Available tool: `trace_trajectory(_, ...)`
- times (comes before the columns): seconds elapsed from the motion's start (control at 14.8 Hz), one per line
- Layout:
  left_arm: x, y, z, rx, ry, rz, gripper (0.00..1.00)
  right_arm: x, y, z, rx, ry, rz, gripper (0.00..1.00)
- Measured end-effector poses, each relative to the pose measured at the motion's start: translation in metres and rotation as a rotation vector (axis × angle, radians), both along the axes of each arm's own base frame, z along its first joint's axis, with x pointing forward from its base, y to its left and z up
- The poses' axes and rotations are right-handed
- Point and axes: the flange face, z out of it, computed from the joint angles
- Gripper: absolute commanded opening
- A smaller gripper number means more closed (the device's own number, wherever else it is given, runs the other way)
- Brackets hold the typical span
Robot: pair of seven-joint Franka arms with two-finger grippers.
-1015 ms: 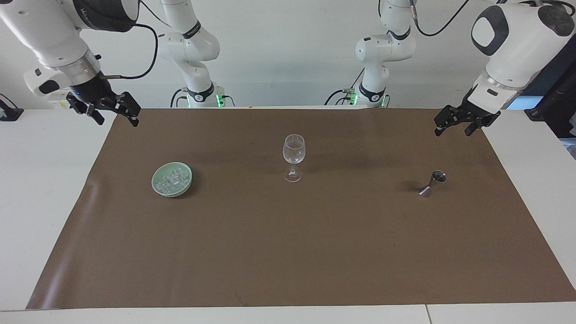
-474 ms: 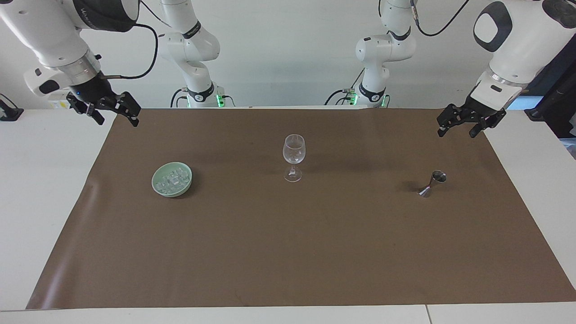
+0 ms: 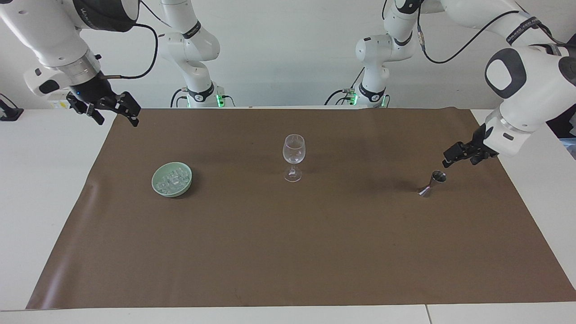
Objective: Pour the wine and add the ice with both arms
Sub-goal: 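Move the left gripper to the silver jigger and open it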
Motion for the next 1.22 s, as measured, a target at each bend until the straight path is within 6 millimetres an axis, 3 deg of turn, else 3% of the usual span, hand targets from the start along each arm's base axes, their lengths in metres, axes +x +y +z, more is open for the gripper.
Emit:
trace_trajectory(0.27, 0.011, 0.033, -0.03, -0.047, 0.055, 0.225, 1.0, 0.0, 0.0, 0.0, 0.0, 0.0, 0.0, 1.0)
trace_trajectory(0.74, 0.033, 0.065, -0.099, -0.138, 0.194, 0.596, 1.0, 0.0, 0.0, 0.0, 0.0, 0.0, 0.0, 1.0)
trace_trajectory(0.95, 0.04, 0.095, -0.127, -0.213, 0.258, 0.787, 1.0, 0.0, 0.0, 0.0, 0.0, 0.0, 0.0, 1.0)
trace_trajectory(1.22, 0.03, 0.134, -0.145, -0.285, 0.344, 1.035, 1.0, 0.0, 0.0, 0.0, 0.0, 0.0, 0.0, 1.0)
